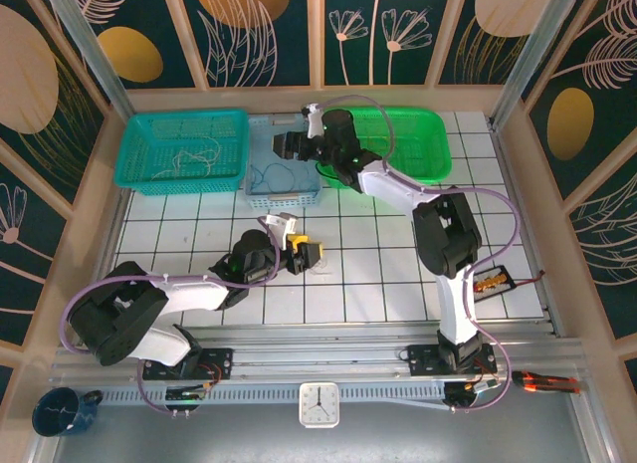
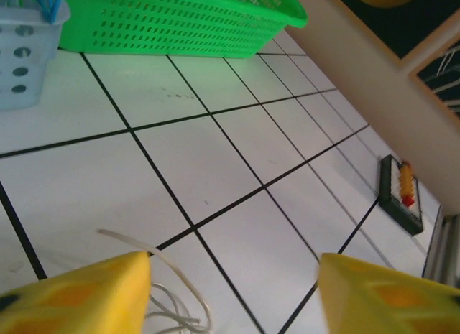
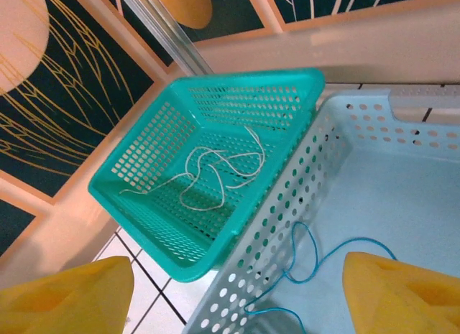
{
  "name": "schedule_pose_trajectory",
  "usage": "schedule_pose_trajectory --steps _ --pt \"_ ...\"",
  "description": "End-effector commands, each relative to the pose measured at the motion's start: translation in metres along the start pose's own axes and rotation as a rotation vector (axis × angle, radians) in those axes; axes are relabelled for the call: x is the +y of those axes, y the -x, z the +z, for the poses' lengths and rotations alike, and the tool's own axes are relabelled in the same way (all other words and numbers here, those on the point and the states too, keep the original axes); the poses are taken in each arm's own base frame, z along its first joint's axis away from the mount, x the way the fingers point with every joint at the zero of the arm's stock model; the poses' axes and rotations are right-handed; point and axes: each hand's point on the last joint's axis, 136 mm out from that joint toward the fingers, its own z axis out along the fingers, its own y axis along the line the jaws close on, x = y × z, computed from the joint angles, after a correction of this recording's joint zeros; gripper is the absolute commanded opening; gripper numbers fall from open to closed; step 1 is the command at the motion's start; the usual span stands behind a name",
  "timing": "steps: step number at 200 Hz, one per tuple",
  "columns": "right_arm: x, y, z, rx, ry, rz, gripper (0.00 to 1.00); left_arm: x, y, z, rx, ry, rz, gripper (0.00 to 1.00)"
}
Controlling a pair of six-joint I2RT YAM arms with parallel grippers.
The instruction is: Untangle the cables
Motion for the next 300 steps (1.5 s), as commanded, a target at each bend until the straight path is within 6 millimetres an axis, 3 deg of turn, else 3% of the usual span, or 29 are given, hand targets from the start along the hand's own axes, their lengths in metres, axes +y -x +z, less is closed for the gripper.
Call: schedule_pose_trajectory --steps 1,42,111,186,252,300 --pt "0.028 0.055 -0.027 -0.124 0.051 -0.037 0.76 -0.006 0.02 -0.004 -0.063 0.003 0.03 0.75" --pt "0.03 0.071 -0.044 -0.163 0.065 -0.024 0.75 -0.009 0.033 -0.011 -0.091 0.026 0.073 0.99" --pt "0.033 0.075 -0.048 -0.154 0.1 -0.012 0.74 -0.01 0.053 -0.02 -0.123 0.066 0.104 0.99" --pt "0.04 0.069 -0.055 -0.132 0.13 -0.001 0.74 0.039 0.114 -0.037 -0.27 0.276 0.129 0.99" --pt "0.045 0.061 -0.057 -0.095 0.163 0.024 0.73 0.056 0.169 -0.02 -0.291 0.232 0.224 0.89" --pt "0.051 0.053 -0.057 -0.062 0.163 0.013 0.74 0.062 0.191 -0.006 -0.286 0.204 0.265 0.8"
